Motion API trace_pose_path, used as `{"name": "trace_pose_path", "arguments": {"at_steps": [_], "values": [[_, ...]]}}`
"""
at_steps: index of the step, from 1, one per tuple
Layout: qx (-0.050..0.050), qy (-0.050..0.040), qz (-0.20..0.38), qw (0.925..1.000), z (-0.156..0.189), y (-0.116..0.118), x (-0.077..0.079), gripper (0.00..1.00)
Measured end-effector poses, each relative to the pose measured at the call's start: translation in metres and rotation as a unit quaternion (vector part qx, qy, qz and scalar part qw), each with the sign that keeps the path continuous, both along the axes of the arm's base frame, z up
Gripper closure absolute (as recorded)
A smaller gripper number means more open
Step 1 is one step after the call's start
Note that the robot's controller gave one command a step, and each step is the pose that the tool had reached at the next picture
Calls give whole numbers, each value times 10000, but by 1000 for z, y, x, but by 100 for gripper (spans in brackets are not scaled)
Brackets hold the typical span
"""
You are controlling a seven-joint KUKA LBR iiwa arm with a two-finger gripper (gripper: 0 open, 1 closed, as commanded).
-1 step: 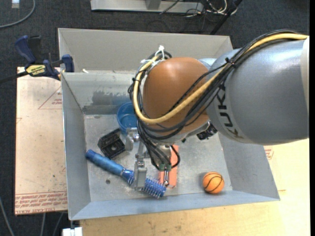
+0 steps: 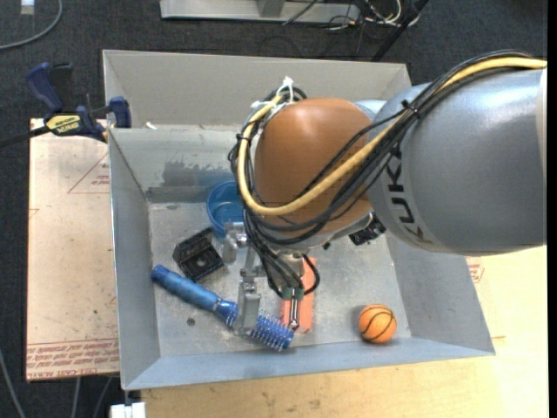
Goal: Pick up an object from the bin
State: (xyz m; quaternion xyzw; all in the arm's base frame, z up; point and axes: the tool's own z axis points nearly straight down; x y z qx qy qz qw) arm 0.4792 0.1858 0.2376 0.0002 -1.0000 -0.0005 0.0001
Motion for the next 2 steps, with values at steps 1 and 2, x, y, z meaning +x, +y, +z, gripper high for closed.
{"name": "trace_pose_path", "arguments": {"at_steps": [1, 2], "values": [[8, -18, 337, 9994, -44, 0, 7, 0], [11, -18, -130, 9999, -112, -6, 14, 0]]}}
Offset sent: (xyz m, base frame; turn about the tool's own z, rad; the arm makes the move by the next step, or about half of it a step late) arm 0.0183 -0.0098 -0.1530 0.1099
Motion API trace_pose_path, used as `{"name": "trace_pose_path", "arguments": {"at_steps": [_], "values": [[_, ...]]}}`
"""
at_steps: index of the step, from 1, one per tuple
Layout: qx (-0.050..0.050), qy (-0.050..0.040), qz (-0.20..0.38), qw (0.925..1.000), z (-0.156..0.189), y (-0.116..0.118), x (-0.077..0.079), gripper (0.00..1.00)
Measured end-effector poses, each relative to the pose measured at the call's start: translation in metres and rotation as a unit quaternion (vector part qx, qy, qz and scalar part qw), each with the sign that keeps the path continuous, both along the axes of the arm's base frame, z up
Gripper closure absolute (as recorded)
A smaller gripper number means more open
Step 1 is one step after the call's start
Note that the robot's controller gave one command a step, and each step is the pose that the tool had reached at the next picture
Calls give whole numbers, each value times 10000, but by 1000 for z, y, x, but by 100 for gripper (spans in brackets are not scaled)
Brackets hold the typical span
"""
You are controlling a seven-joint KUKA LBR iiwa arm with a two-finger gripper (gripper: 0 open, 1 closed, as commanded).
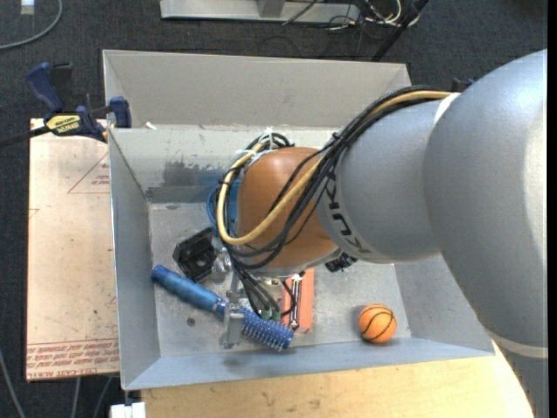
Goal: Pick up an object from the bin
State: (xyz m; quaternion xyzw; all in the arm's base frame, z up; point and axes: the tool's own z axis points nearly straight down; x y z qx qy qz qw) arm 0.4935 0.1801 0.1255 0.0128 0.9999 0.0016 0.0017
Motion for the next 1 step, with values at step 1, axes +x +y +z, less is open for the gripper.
{"name": "trace_pose_path", "arguments": {"at_steps": [1], "values": [[-4, 5, 552, 9985, -57, 2, 14, 100]]}}
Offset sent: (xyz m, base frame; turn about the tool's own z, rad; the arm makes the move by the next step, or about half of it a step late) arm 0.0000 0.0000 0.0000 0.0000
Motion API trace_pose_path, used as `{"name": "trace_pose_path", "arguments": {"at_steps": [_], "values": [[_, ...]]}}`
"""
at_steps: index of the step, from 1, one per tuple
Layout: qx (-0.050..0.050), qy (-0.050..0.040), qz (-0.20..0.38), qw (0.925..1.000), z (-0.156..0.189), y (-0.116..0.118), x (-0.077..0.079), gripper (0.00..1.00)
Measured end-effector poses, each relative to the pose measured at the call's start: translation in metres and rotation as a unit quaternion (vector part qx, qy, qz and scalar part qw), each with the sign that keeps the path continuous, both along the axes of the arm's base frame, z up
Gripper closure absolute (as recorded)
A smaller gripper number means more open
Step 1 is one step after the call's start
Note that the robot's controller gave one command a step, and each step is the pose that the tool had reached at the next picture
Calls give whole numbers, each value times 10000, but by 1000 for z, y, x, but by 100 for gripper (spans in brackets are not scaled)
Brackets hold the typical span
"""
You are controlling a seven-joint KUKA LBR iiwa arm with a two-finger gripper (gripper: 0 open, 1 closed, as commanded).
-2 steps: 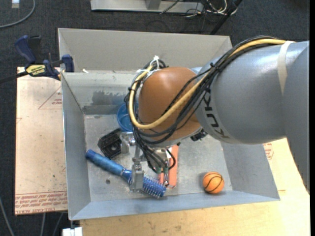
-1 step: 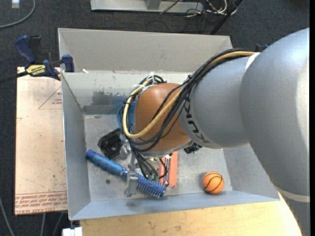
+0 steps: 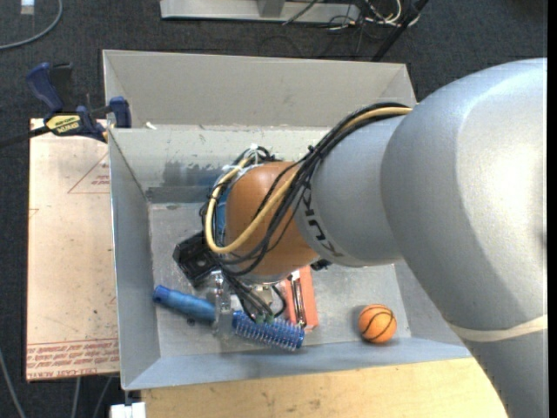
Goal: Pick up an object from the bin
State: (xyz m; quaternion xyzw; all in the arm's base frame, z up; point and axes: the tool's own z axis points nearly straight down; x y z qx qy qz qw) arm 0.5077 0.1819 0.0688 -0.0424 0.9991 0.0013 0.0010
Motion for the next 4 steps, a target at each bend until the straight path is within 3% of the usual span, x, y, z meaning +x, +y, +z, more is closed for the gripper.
{"name": "trace_pose_path", "arguments": {"at_steps": [1, 2, 3, 4], "values": [[0, 0, 1, 10000, 0, 0, 0, 100], [-14, 37, 300, 9995, 31, 10, -2, 100], [5, 3, -104, 9999, 85, -38, -12, 100], [5, 4, -105, 9999, 85, -38, -12, 100]]}}
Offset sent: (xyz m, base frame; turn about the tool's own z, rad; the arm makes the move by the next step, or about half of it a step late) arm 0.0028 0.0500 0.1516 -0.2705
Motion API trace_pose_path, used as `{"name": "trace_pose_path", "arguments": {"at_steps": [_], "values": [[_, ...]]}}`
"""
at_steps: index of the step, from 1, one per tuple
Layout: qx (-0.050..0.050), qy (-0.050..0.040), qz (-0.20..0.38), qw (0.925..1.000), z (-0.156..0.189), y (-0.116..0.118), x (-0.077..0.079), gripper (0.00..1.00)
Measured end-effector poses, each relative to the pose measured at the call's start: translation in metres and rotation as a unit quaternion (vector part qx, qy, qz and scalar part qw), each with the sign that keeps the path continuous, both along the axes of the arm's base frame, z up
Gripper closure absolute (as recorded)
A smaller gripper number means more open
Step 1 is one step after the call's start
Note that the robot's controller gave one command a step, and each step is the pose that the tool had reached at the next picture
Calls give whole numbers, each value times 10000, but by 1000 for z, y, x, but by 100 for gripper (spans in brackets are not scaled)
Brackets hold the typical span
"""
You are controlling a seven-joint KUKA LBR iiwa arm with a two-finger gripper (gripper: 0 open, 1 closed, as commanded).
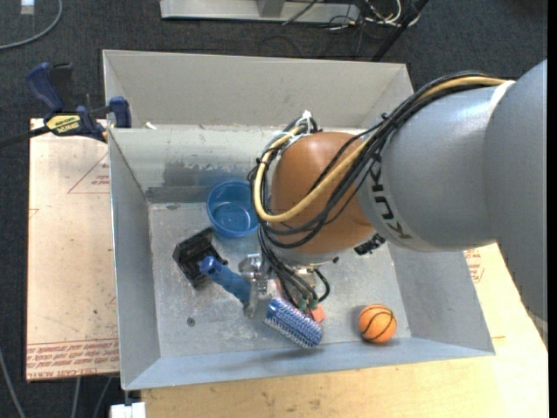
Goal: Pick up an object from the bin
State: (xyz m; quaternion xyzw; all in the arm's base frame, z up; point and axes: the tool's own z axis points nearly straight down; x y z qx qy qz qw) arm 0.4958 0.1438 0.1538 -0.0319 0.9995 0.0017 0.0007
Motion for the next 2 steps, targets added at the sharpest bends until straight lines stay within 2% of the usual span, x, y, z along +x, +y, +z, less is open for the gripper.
{"name": "trace_pose_path", "arguments": {"at_steps": [1, 2], "values": [[-10, 46, 52, 10000, 43, -6, -5, 100], [10, -30, -175, 9998, 218, -4, 2, 100]]}}
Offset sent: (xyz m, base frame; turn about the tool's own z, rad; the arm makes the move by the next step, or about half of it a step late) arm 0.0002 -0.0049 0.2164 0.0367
